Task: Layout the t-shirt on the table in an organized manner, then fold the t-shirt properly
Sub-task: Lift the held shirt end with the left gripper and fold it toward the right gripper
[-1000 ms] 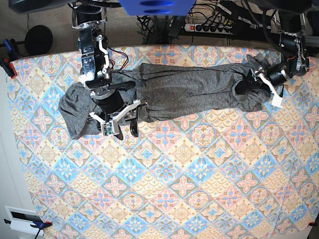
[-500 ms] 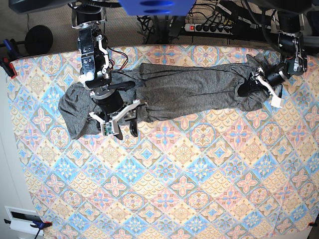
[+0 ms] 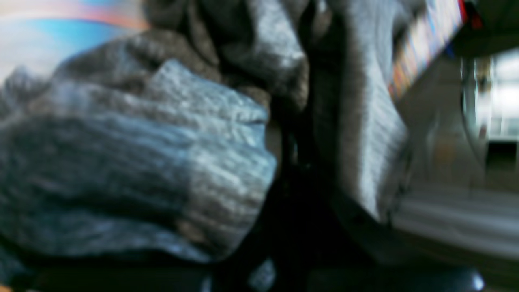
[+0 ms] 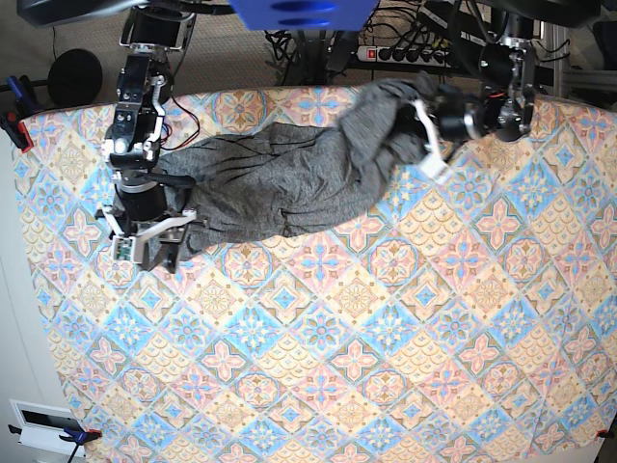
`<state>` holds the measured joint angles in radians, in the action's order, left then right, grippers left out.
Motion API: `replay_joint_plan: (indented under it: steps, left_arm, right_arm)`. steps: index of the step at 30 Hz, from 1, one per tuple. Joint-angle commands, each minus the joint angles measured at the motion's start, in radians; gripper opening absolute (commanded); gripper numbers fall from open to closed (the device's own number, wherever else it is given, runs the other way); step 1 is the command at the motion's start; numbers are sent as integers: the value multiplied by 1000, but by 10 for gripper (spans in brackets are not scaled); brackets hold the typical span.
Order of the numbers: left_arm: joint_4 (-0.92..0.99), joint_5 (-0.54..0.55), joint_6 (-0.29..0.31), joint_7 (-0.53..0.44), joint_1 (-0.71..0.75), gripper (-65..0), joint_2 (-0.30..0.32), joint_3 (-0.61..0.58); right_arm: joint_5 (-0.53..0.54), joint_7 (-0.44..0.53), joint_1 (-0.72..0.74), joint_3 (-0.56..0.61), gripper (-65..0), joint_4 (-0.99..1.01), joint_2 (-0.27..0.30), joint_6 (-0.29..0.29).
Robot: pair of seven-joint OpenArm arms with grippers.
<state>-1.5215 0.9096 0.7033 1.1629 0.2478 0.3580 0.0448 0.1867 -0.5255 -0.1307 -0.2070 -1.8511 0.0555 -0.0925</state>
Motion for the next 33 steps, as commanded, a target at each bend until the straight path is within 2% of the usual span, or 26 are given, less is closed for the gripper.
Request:
replay_joint_plan:
  steps: [1,5,13,17,20,25,29,33]
  left_arm:
    - [-27,-1,-5,-10,-28,-650,11,-18]
    - [-34,-1,-5,-10,-103,-650,-12,-92]
    - [-37,7,-5,-10,-209,-650,-83,-92]
    - [-37,81,-5,-10,-204,-650,-61,-89]
    - [-35,105,-5,-13,-166,-650,-20,-26]
    - [-35,105,-5,-10,-61,-650,20,163]
    - [-35,107,-5,-10,6,-650,29,277]
    - [-35,107,-5,-10,29,-650,25,320]
  right_arm:
    - [9,29,10,-24,-373,-20,5,0]
    - [9,29,-5,-78,-373,-20,7,0]
    - [9,31,-53,-84,-373,-20,7,0]
    - [9,31,-53,-84,-373,-19,7,0]
    - [9,31,-53,-84,-373,-19,7,0]
    - [9,31,-53,-84,-373,-19,7,0]
    - [9,32,-53,-84,-373,-19,7,0]
    - [9,34,-53,-84,-373,-19,7,0]
